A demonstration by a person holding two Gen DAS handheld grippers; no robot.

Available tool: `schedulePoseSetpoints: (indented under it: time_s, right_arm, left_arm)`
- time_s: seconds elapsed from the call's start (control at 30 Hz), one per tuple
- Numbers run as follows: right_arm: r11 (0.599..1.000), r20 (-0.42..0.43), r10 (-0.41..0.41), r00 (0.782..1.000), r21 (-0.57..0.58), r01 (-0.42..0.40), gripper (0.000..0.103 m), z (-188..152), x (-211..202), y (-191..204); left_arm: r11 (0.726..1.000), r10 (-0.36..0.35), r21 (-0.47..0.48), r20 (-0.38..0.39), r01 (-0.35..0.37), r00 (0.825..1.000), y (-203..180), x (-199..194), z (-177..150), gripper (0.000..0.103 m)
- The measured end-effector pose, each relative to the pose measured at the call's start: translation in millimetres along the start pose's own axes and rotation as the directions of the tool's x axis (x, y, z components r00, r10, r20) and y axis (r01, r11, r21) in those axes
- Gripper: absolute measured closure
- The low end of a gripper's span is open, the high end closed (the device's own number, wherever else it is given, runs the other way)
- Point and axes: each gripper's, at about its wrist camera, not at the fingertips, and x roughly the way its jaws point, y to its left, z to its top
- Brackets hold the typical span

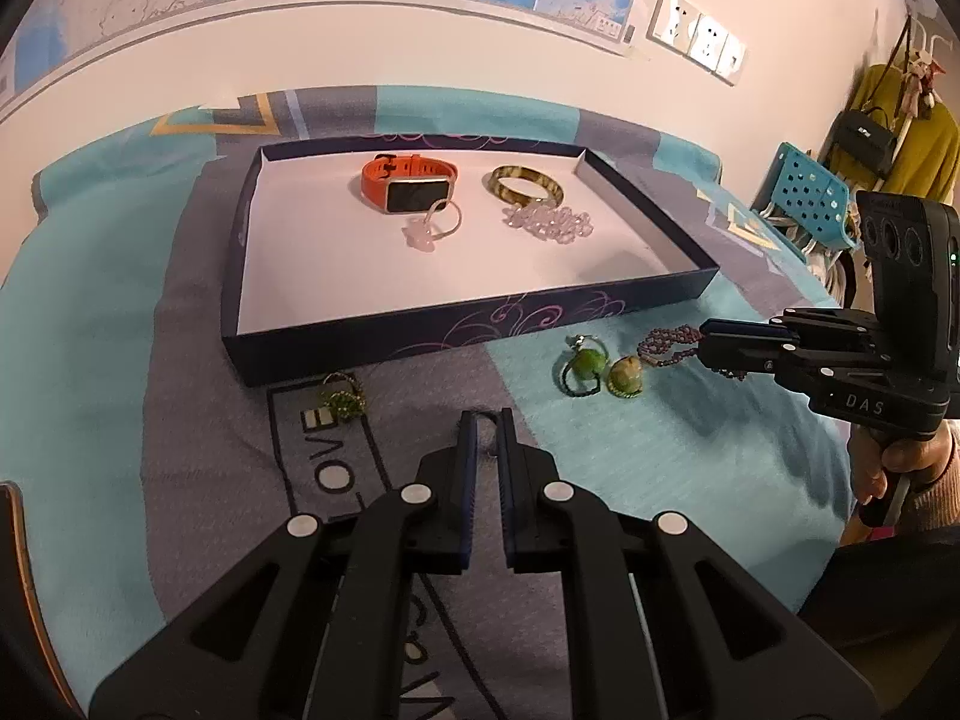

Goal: Organize jewelry
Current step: 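Grasp the black ring with the left tool while the right tool grasps the dark beaded bracelet, then lift the black ring and beaded bracelet toward the box with both tools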

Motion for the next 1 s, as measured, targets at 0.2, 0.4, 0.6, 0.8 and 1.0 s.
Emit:
schedulePoseSetpoints:
  time_s: [0.2, 0.4, 0.6, 0.8, 1.0]
  right_arm:
    - [1.0, 0.033, 0.013, 0.999, 0.008, -0.014, 0.093, 6, -11, 0]
    - [1.0, 0.034, 0.01, 0.999, 0.01, -0.011, 0.093, 6, -12, -2]
    - [1.0, 0.028, 0.015, 1.0, 0.012, -0.016, 0.093, 6, -7, -1]
    - [1.0, 0.03, 0.016, 0.999, 0.012, -0.016, 0.093, 7, -8, -2]
    - [1.0, 0.043, 0.018, 0.999, 0.018, -0.019, 0.093, 9, -9, -4]
  left_arm:
    - [1.0, -0.009, 0.001, 0.011, 0.009, 1.0, 0, -4, 1, 0.096]
    - [0.999, 0.044, 0.026, -0.001, -0.043, 0.999, 0, 0, -3, 0.056]
    - [0.997, 0.048, 0.057, -0.034, -0.046, 0.998, -6, 11, -1, 0.061]
    - [0.993, 0.089, 0.085, -0.061, -0.083, 0.994, -12, 22, 3, 0.077]
    - [0.991, 0.107, 0.079, -0.051, -0.103, 0.993, -13, 22, 3, 0.08]
